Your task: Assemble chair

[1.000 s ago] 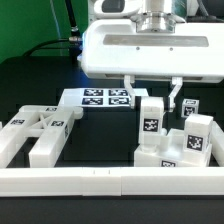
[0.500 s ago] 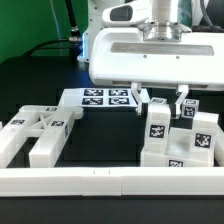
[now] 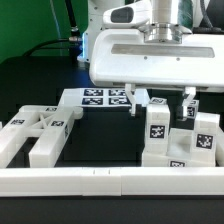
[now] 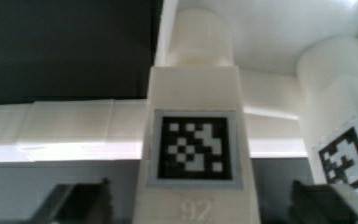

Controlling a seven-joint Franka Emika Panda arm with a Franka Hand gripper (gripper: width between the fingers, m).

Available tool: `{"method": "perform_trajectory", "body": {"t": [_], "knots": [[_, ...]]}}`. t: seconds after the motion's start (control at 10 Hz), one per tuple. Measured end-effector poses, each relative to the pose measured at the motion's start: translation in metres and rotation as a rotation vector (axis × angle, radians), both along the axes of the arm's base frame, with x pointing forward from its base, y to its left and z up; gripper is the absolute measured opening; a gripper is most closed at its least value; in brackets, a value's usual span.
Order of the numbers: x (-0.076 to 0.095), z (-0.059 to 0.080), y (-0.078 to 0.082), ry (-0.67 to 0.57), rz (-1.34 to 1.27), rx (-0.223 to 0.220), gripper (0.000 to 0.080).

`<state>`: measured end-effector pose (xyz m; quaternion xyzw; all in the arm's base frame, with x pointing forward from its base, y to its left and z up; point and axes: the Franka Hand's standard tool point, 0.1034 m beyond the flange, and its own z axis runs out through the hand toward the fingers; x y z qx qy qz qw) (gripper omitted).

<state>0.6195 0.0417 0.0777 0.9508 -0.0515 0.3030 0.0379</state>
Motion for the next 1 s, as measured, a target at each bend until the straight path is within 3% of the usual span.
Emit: {"method": "perform_trajectory", "body": {"t": [0.1, 0.3, 0.7, 1.0], "knots": [[0.000, 0.000, 0.000, 0.000, 0.001, -0.001, 0.0604], [0.003, 0.006, -0.008, -0.002, 0.005, -0.009, 0.0641], [0.010, 0.030, -0.019, -0.006, 0.011, -0.007, 0.0649], [0.009, 0.024, -0.017, 0.031, 0.013, 0.002, 0.0649]]}}
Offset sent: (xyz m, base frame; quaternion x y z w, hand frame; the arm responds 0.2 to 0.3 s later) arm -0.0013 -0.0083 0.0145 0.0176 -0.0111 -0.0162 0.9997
